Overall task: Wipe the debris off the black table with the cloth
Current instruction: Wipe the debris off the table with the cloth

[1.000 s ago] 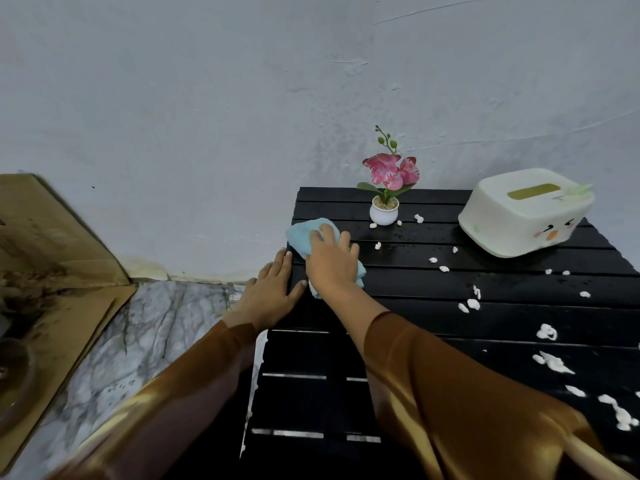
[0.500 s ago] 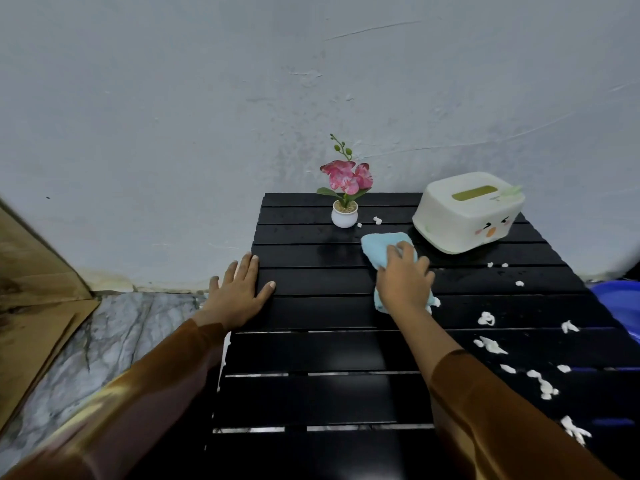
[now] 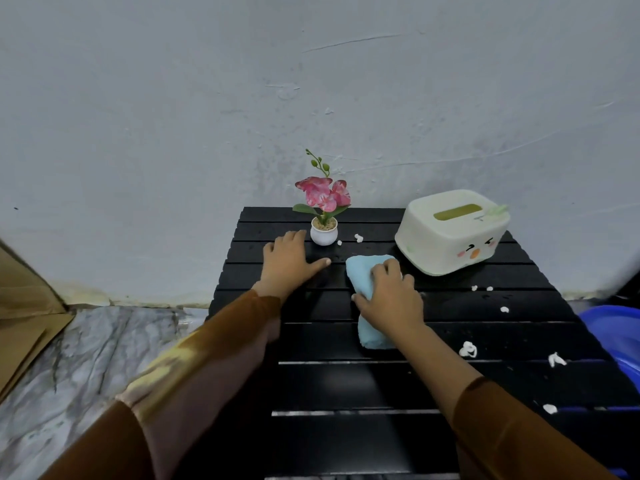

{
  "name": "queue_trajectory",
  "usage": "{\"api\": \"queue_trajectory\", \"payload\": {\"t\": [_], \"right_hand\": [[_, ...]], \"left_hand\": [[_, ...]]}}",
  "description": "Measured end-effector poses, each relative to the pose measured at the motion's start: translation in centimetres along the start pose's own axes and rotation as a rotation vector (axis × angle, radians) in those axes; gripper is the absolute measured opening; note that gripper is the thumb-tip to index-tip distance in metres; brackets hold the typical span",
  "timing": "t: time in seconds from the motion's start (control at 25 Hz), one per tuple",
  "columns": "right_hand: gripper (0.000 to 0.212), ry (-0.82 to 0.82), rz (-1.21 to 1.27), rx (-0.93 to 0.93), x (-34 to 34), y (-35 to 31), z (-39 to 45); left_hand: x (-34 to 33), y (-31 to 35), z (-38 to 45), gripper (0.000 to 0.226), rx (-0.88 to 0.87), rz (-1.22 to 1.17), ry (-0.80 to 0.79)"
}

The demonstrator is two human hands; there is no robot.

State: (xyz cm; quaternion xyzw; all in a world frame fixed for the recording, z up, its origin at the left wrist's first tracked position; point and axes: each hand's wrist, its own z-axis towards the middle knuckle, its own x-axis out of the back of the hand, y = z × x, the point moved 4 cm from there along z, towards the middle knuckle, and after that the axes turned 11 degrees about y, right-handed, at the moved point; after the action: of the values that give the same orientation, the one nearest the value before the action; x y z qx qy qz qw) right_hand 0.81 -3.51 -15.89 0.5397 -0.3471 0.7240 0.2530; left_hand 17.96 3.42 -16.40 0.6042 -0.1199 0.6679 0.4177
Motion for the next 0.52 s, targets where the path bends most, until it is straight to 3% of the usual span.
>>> {"api": "queue_trajectory", "payload": {"t": [0.32,0.52], "right_hand": [[0.044,0.041,0.035,0.030,-0.2,0.2,-0.1],[0.040,0.068,0.119,0.026,0.9,-0.9,0.1]], "left_hand": [[-3.8,2.0,5.5,0.063,0.289,-0.230,0.104],[-2.6,0.9,5.3,0.046,0.271,-0.462,0.206]]}}
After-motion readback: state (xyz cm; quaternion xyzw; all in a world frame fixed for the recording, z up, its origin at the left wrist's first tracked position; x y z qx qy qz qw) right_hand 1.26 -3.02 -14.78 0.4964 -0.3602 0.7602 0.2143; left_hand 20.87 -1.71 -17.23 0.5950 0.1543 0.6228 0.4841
